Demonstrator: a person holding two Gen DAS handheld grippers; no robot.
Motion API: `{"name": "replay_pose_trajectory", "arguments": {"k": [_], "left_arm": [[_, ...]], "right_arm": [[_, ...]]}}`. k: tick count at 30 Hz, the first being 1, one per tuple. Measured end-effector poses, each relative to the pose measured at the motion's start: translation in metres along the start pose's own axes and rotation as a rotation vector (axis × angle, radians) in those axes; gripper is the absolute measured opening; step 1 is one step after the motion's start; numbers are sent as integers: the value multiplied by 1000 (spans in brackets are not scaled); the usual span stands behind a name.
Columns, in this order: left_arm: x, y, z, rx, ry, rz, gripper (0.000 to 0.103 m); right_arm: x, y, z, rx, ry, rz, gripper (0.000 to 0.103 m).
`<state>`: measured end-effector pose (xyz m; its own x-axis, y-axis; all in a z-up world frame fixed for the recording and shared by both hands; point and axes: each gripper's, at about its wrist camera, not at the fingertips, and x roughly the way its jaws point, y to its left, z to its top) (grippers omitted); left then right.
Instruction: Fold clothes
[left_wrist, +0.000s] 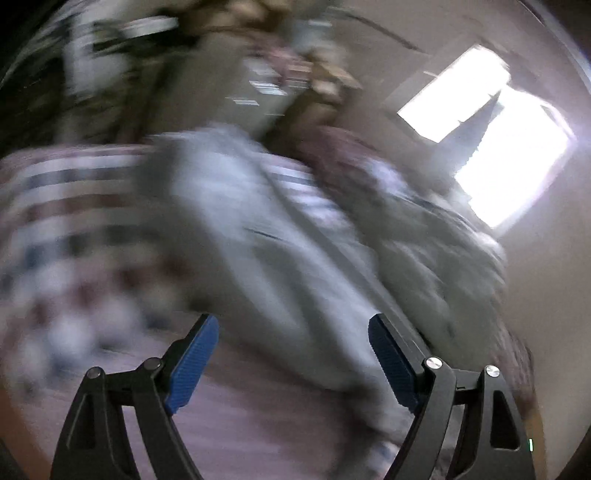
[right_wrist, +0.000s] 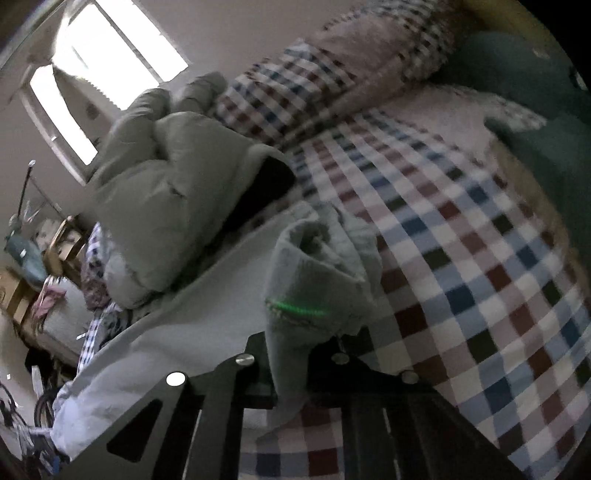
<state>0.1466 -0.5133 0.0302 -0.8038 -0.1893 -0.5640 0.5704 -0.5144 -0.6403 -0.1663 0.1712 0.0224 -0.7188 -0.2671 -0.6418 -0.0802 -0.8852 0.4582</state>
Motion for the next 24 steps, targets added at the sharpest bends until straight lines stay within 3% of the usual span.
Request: {"name": "replay_pose_trajectory", "arguments": {"k": [2,5,9,13,14,16,17,18,24], "left_arm": [[2,34,20,-89,16,45,87],[23,54,36,-153,93,16,87],[70,47,47,-147,199,37,87],[106,47,63,-165,212,117,85],[112,53,68,-192,207,128,81],[117,60,77,-233,196,146,43],[116,61,81,-249,196,147,39],[112,58,85,-249,186,134,28],[91,29,107,-198,166,65,23]], "right_arm": [[-8,9,4,-27,-5,7,9],[-22,18,-1,-50,-6,11,9],[-25,9,-12,-19,6,2,9],[-22,1,-18,2,18,-9,9],[-23,0,-16,6,16,-9,9],[-27,0,-10,16,8,-2,9],[-30,-1,-6,21,4,1,9],[-32,-1,-3,26,0,4,9],[-57,-4,25,44,-41,21,7]]}}
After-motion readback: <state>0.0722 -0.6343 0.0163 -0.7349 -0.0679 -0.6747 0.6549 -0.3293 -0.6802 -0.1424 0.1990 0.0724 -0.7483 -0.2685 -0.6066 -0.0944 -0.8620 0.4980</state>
